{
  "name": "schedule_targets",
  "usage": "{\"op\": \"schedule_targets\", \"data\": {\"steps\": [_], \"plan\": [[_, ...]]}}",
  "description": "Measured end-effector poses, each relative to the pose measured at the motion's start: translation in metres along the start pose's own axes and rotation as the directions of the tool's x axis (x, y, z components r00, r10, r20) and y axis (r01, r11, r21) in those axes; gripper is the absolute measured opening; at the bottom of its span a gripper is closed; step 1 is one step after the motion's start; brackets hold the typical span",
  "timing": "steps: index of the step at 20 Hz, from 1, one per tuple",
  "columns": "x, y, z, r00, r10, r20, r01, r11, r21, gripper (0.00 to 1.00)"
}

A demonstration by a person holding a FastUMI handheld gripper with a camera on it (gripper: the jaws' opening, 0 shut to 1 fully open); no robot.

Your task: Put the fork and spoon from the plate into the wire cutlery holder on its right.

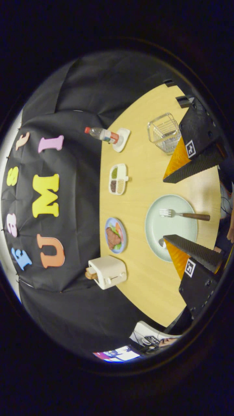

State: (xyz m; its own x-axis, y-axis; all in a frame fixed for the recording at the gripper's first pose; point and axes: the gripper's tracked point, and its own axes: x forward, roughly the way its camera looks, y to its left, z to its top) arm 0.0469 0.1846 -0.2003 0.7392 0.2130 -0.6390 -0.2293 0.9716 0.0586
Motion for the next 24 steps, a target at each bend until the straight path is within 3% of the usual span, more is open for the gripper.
{"op": "schedule_targets", "data": {"steps": [9,17,20,23,24], "plan": [[0.05,0.017,-0.035,0.968,0.007,-0.252,-0.016,0.999,-0.036,0.9],[0.074,0.018,-0.06,0.906,-0.017,-0.423,0.013,1.0,-0.013,0.59],[0.078,0.012,-0.066,0.892,-0.063,-0.447,0.05,0.998,-0.042,0.58],[0.085,0.009,-0.076,0.867,-0.073,-0.494,0.069,0.997,-0.027,0.35],[0.086,0.009,-0.079,0.856,-0.065,-0.512,0.077,0.997,0.001,0.18]]}}
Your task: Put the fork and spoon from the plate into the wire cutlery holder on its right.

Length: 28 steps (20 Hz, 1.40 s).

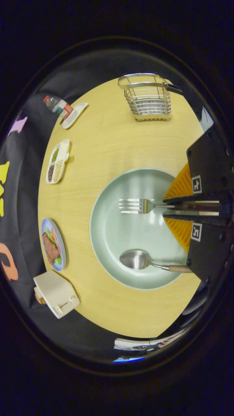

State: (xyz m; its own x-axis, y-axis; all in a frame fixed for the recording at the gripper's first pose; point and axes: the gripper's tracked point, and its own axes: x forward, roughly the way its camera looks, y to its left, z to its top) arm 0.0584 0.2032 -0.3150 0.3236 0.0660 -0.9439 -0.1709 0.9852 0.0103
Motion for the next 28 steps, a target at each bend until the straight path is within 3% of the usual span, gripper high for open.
{"op": "schedule_targets", "data": {"steps": [1,7,8,15,21,28], "plan": [[0.002,0.0,-0.002,1.0,0.007,-0.02,-0.006,1.0,0.008,0.13],[-0.003,0.006,-0.006,0.998,0.036,-0.048,-0.036,0.999,0.007,0.08],[-0.006,0.007,-0.004,0.998,0.04,-0.042,-0.04,0.999,-0.005,0.01],[-0.049,-0.005,0.01,0.996,0.082,0.024,-0.082,0.996,-0.02,0.01],[-0.089,-0.058,0.023,0.993,0.073,0.09,-0.074,0.997,0.006,0.01],[-0.13,-0.164,0.019,0.993,0.018,0.118,-0.028,0.996,0.084,0.01]]}}
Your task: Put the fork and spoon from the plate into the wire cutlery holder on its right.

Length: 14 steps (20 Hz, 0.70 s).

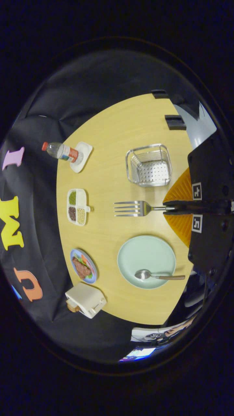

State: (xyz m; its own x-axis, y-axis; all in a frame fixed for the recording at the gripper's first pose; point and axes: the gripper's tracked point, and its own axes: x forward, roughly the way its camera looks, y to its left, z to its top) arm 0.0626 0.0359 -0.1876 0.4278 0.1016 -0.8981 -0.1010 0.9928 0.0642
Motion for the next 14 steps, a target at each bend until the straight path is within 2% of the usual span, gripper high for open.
{"op": "schedule_targets", "data": {"steps": [2,6,10,13,14], "plan": [[-0.009,-0.032,0.004,0.999,-0.033,0.023,0.032,0.999,0.013,0.01],[-0.001,-0.067,-0.003,0.999,-0.033,-0.001,0.033,0.998,0.062,0.01],[0.014,-0.068,-0.013,0.999,0.011,-0.037,-0.009,0.999,0.05,0.01],[0.015,-0.066,-0.011,0.999,0.014,-0.032,-0.013,1.0,0.028,0.02],[0.015,-0.065,-0.011,0.999,0.013,-0.029,-0.012,1.0,0.025,0.05]]}}
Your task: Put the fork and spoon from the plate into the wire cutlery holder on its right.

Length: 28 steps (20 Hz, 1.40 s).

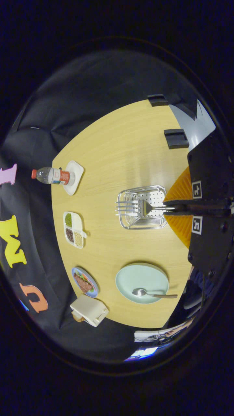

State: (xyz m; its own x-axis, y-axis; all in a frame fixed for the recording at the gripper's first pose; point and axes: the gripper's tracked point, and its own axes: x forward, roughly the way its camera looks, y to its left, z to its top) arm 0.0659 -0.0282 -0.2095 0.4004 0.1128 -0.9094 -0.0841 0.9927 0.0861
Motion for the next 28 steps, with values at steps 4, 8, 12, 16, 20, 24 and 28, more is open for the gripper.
{"op": "schedule_targets", "data": {"steps": [4,8,12,16,20,24,28], "plan": [[-0.01,-0.003,0.013,0.998,-0.012,0.058,0.013,1.0,-0.002,0.12],[-0.01,-0.002,0.018,0.997,-0.012,0.081,0.012,1.0,0.008,0.34],[-0.011,0.003,0.026,0.992,-0.037,0.124,0.039,0.999,-0.017,0.62],[-0.019,0.023,0.033,0.986,-0.047,0.159,0.055,0.997,-0.045,0.89],[-0.024,0.053,0.037,0.984,-0.043,0.171,0.054,0.997,-0.062,0.92],[-0.018,0.102,0.029,0.991,0.002,0.131,0.01,0.996,-0.094,0.91],[-0.003,0.146,0.021,0.996,0.011,0.091,0.002,0.991,-0.137,0.91]]}}
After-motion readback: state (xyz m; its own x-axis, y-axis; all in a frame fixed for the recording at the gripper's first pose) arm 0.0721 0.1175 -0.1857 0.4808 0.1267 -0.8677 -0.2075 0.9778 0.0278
